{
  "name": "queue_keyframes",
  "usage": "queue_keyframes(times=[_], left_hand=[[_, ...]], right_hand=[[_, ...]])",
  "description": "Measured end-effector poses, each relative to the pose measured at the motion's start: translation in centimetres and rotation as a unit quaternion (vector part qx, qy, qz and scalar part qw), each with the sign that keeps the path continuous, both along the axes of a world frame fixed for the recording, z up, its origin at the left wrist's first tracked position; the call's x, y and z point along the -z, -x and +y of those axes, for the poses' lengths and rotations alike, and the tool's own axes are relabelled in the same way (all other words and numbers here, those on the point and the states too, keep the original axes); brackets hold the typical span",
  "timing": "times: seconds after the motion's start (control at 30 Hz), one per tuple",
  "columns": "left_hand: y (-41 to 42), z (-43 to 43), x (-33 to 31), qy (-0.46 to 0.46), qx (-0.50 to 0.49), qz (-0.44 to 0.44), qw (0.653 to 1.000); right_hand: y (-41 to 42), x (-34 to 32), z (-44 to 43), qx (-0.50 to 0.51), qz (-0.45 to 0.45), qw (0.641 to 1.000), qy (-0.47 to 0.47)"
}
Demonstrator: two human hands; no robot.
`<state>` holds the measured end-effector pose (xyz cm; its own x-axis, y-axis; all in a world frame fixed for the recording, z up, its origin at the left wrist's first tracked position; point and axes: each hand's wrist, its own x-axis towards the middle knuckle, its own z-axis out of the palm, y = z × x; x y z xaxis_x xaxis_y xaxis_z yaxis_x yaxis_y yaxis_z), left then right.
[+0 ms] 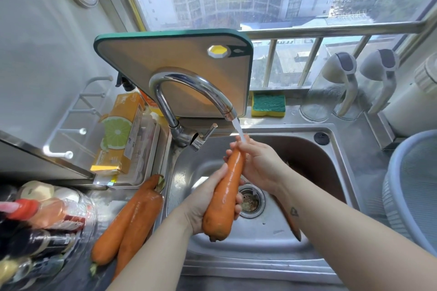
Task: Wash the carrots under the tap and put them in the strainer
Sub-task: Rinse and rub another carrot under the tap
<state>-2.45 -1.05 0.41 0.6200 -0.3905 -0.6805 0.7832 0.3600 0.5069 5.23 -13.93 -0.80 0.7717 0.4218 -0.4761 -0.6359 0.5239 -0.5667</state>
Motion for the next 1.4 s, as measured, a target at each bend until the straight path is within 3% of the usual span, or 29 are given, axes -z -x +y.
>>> queue_keyframes(times=[0.07, 0.17, 0.27, 0.4, 0.5, 0.67, 0.73, 0.87, 0.97, 1.1, 1.27, 1.4], left_hand=[[-0.5, -0.6, 0.2, -0.118, 0.013, -0.046, 0.992], [-1.5, -2.3, 0.8, -0.317, 0.038, -0.169, 0.932], [-1.5, -3.8, 1.3, -0.440, 0.042, -0.251, 0.861], [-1.4, -3.2, 1.3, -0.378, -0.021, -0.233, 0.896], [-1.3, -2.5, 1.0, -0.305, -0.016, -0.199, 0.931], [-1.1, -3.0, 0.7, -0.354, 0.031, -0.236, 0.904], [-1.1, -2.9, 0.7, -0.345, 0.034, -0.231, 0.909], [-0.9, -2.1, 0.8, -0.292, 0.012, -0.193, 0.937], [-0.8, -2.0, 0.5, -0.248, 0.012, -0.176, 0.953], [-1.2, -2.1, 0.1, -0.286, 0.055, -0.204, 0.935], [-1.5, -1.0, -0.8, -0.247, 0.059, -0.181, 0.950], [-1.8, -0.8, -0.8, -0.263, 0.081, -0.192, 0.942]], right_hand=[[-0.2, -0.1, 0.4, 0.012, -0.030, 0.996, 0.079], [-0.5, -0.3, 1.5, 0.019, -0.078, 0.971, 0.227], [-1.2, -0.8, 1.5, 0.024, -0.044, 0.972, 0.230], [-1.0, -0.8, -0.2, -0.070, -0.060, 0.988, 0.127], [-0.3, -0.3, -0.7, -0.097, -0.119, 0.980, 0.125], [-0.7, 0.2, 0.8, -0.008, -0.107, 0.964, 0.244], [-0.8, 0.2, 0.7, 0.016, -0.071, 0.977, 0.203], [0.0, -0.8, -0.4, -0.057, -0.069, 0.989, 0.118], [0.1, -0.9, -1.0, -0.086, -0.096, 0.983, 0.132], [-0.5, -0.6, -1.3, -0.067, -0.093, 0.975, 0.190], [-1.4, -1.1, -3.0, -0.142, -0.055, 0.985, 0.075], [-1.5, -1.4, -2.9, -0.141, -0.093, 0.979, 0.117]])
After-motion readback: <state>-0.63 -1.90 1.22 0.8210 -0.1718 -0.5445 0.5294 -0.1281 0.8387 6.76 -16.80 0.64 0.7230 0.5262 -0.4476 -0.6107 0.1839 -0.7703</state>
